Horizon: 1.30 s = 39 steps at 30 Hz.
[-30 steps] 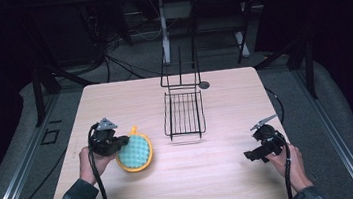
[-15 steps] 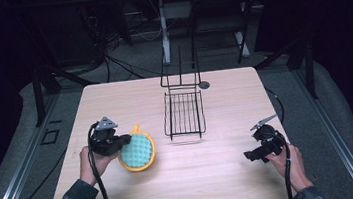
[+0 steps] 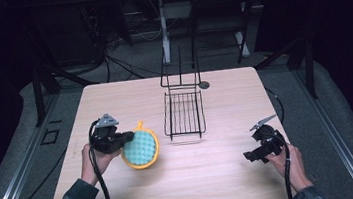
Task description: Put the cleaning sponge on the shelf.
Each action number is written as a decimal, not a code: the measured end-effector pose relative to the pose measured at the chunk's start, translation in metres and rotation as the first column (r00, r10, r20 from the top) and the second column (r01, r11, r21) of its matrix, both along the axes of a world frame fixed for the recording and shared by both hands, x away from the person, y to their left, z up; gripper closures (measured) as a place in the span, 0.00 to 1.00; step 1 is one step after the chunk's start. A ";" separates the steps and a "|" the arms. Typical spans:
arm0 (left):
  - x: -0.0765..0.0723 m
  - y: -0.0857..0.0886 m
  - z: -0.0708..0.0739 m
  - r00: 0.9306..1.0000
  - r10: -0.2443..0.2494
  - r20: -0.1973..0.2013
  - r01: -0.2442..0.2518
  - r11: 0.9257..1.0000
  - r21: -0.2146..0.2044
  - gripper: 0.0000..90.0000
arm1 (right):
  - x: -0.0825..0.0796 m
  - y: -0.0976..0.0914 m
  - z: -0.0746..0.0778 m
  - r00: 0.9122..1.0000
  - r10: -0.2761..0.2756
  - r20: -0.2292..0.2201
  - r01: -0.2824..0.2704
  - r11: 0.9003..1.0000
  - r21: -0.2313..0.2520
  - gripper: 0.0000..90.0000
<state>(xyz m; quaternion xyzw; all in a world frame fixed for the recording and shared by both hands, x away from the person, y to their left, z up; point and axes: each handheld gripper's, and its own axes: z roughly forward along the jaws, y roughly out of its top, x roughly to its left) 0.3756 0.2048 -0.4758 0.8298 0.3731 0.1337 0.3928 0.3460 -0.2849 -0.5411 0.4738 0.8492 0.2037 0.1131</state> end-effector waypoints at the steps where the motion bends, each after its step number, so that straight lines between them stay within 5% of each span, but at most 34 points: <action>1: 0.000 0.000 0.001 1.000 -0.003 0.000 0.003 1.000 -0.002 0.96 | 0.000 0.000 0.000 1.000 -0.002 0.002 0.002 1.000 0.001 0.07; 39: 0.013 -0.031 0.026 0.997 -0.045 0.060 0.050 0.995 -0.086 0.96 | 0.000 0.001 0.001 1.000 0.003 0.019 -0.003 1.000 -0.006 0.07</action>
